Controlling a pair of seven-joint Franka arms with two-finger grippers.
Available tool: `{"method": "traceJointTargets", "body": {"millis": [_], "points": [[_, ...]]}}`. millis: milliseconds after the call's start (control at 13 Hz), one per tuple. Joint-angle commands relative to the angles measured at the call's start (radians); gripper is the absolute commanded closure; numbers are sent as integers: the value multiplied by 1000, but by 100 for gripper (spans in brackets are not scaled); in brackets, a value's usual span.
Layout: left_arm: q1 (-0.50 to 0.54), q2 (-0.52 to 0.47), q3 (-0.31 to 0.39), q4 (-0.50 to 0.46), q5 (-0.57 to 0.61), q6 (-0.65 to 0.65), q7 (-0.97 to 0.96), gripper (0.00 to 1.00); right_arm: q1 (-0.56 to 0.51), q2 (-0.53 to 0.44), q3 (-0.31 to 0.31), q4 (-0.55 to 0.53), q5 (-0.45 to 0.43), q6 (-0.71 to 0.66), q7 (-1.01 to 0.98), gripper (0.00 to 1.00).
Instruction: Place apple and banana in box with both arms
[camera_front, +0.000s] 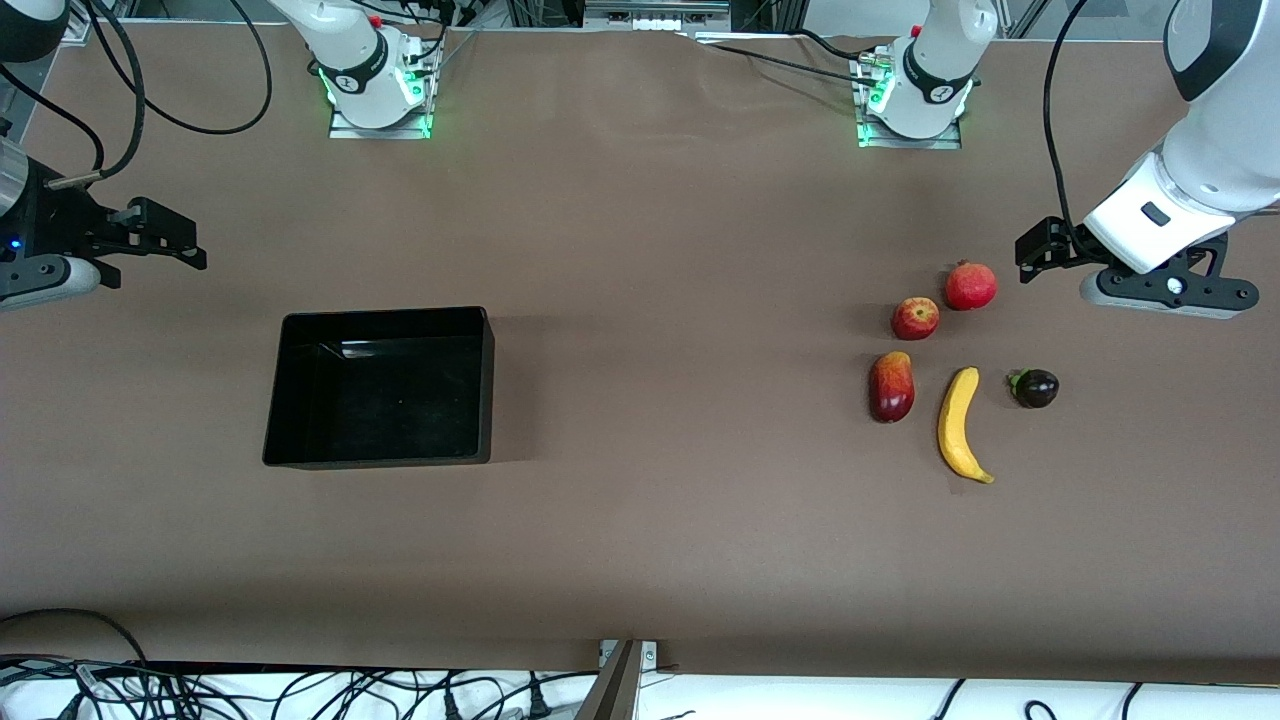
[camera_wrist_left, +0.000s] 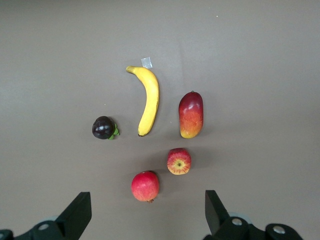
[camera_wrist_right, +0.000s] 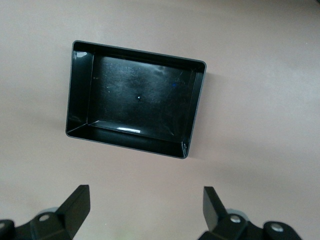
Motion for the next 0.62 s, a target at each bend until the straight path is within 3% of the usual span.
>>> {"method": "traceJointTargets", "body": {"millis": [0,385,538], "points": [[-2,-2,2,17,-17,-21,-6,0,4,-5,-4,17,-17,-19,-5,0],[-2,-2,2,17,-17,-21,-6,0,3,2,-4,17,-31,-17,-16,0],[-2,-2,2,19,-19,-21,-6,0,12,7,-2,-16,-90,-8,-4,0]]}}
